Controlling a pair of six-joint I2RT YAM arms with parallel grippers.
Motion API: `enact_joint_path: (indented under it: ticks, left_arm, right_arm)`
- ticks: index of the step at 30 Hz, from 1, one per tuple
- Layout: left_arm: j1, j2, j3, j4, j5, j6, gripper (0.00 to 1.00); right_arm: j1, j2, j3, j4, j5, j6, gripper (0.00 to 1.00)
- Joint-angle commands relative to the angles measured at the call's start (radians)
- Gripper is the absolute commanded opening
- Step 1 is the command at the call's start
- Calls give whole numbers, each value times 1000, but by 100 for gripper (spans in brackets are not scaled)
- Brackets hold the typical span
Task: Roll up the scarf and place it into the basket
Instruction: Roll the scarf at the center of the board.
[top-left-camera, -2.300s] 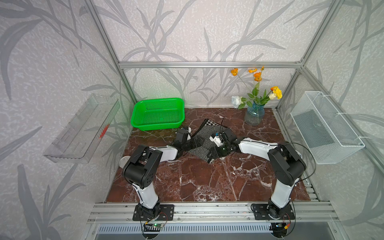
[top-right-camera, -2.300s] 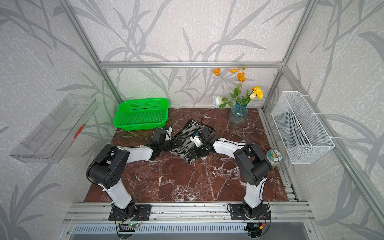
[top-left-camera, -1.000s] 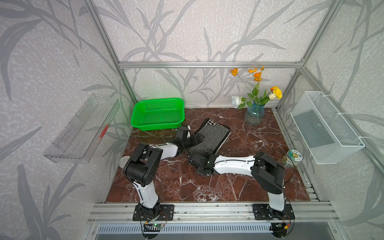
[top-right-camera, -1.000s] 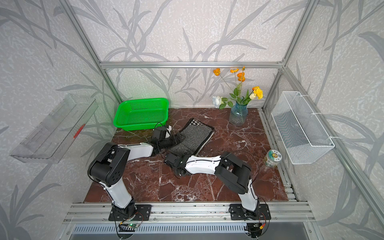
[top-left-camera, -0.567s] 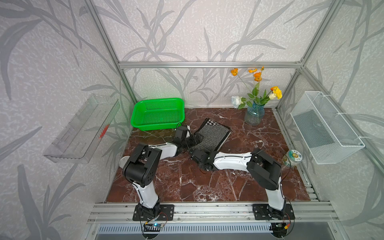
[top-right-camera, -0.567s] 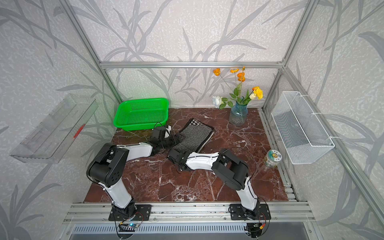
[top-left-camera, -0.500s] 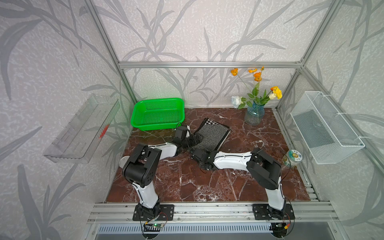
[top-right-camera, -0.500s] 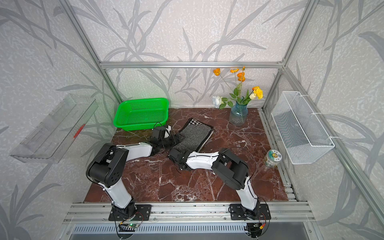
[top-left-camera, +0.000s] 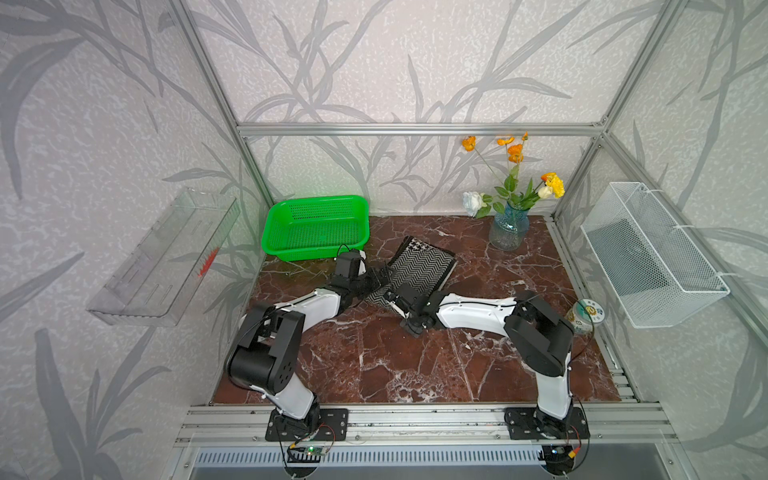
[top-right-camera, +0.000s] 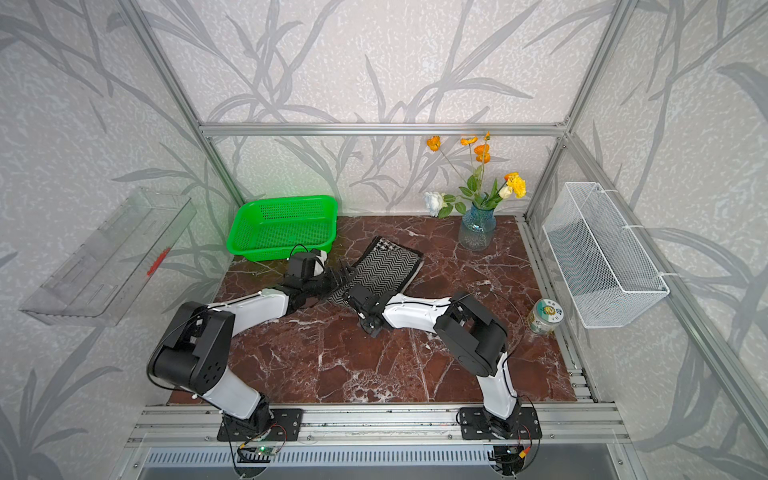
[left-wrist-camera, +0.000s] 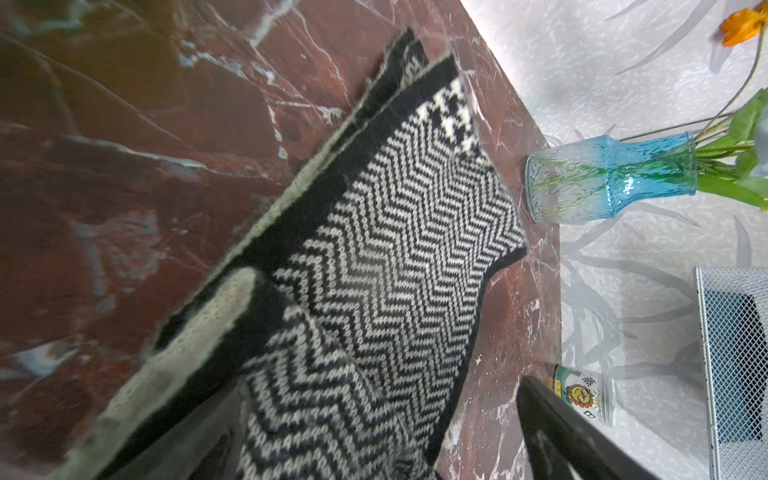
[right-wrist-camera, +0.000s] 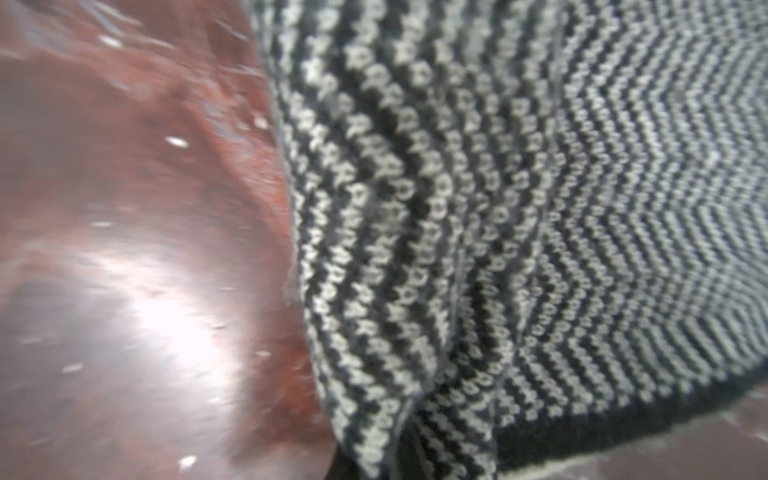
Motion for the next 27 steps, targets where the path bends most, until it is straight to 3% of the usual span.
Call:
enact_joint_path:
  ticks: [1,9,16,21,27]
  left_arm:
    - [16,-112,-11,-107,-52,52,100]
    - [32,-395,-76,-213,-158,98,100]
    - [32,-545,-133,-278,-159,148,100]
    - [32,-580,-210,-186,-90,141,100]
    - [12,-484,-206,-85,49,149,100]
  right_arm:
    - [5,-51,-16,-60,-202,71,0]
    - [-45,-154,-39,-5,-466,192,0]
    - [-183,-213,-136,165,-800,341,0]
    - [-294,-190,-186,225,-892,382,0]
    - [-418,-70,-191,340,-1064,462,0]
